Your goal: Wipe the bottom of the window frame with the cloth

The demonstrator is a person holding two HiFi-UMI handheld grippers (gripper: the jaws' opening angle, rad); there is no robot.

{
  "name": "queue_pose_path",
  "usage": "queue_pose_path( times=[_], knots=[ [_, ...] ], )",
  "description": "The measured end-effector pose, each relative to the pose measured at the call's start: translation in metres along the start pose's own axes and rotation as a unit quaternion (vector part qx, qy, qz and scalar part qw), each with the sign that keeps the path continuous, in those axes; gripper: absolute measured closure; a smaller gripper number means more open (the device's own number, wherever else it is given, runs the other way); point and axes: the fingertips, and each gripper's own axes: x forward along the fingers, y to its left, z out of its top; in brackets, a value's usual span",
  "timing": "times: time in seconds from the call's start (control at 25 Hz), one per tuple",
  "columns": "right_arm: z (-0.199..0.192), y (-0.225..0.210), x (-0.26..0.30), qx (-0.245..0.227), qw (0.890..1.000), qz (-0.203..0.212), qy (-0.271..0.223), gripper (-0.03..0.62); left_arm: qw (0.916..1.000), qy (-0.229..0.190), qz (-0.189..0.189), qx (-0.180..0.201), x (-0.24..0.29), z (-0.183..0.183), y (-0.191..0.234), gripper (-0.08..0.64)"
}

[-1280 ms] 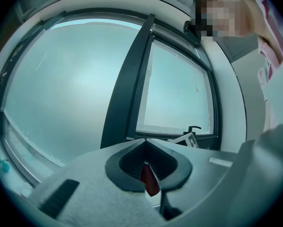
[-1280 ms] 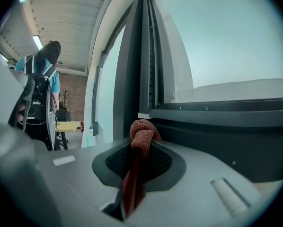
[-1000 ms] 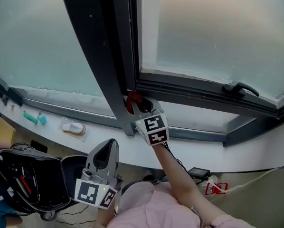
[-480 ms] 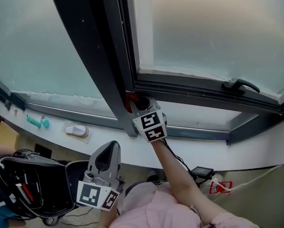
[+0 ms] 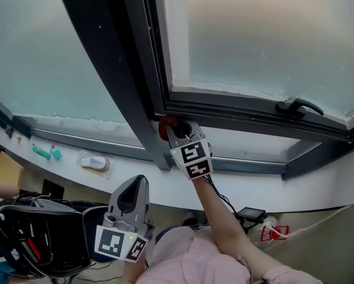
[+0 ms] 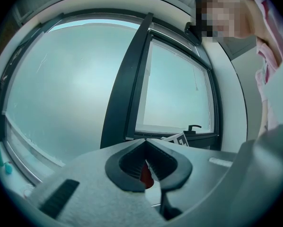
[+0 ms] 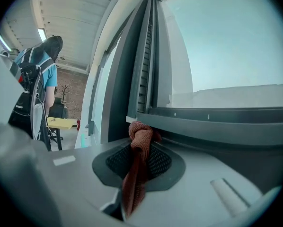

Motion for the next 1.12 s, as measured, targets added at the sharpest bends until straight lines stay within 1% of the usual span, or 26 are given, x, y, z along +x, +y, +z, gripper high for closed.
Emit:
queue_pose_path(
  times=[0.72, 1.12],
  knots=[
    [-0.002, -0.032, -0.032, 0.030, 0.999, -0.039, -0.011, 0.537, 0.9999, 0.001, -0.016, 0.001, 0.004, 0.000, -0.011, 0.560],
    [-0.003, -0.045, -0.044, 0.053, 0.997, -0.051, -0.017, 0.537, 0.9998, 0.002, -0.021, -0.003, 0.002, 0.000, -0.015, 0.560]
  ],
)
